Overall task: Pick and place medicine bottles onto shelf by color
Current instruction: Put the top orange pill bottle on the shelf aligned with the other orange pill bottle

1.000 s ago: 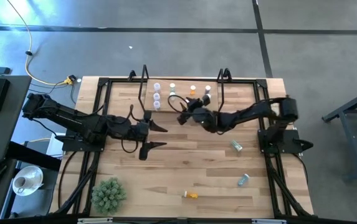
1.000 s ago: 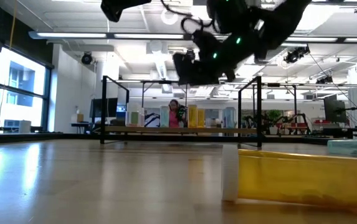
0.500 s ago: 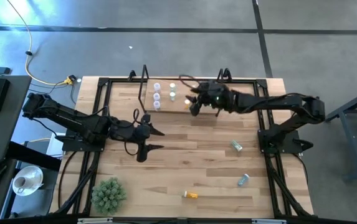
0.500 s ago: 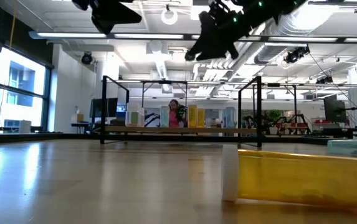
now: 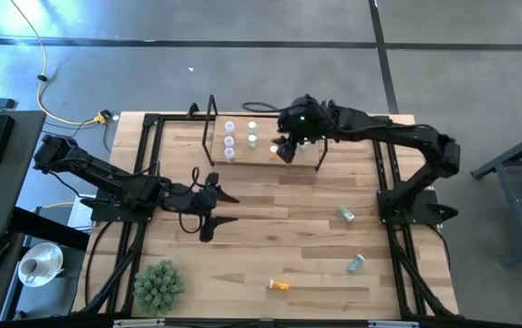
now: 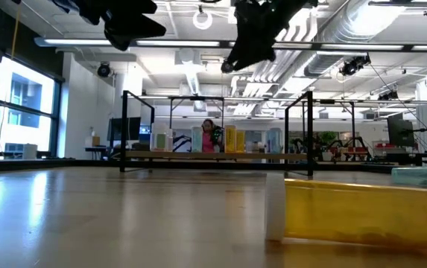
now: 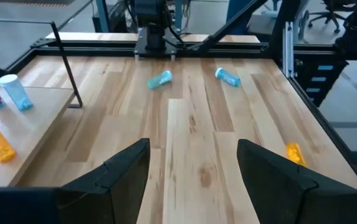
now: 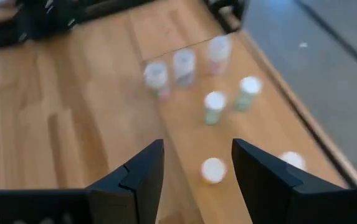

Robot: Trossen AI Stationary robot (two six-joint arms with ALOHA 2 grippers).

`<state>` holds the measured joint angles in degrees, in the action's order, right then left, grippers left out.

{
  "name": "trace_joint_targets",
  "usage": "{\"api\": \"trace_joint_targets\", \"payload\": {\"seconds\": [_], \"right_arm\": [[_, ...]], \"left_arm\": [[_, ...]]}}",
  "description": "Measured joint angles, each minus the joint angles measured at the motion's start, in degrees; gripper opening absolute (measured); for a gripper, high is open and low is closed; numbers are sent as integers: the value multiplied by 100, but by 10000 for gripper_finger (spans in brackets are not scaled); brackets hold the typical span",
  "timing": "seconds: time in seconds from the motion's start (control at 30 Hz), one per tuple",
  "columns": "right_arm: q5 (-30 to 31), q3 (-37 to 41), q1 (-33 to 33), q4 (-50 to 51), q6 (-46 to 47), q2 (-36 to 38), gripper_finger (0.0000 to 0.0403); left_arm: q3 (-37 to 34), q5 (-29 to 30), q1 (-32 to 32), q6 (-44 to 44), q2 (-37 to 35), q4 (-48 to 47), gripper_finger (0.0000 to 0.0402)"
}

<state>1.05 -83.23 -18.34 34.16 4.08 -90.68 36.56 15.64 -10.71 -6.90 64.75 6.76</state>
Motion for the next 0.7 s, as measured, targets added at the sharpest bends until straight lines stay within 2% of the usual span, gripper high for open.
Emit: {"api": "trace_joint_targets", "payload": {"seconds": [0.27, 0.7], "right_arm": [[-745, 242, -42, 176, -1019, -332, 179], [-742, 242, -40, 62, -2064, -1029, 179]], "left_arm": [[-5, 0, 21, 0, -2, 37, 232], [-7, -2, 17, 26, -4, 38, 232]]}}
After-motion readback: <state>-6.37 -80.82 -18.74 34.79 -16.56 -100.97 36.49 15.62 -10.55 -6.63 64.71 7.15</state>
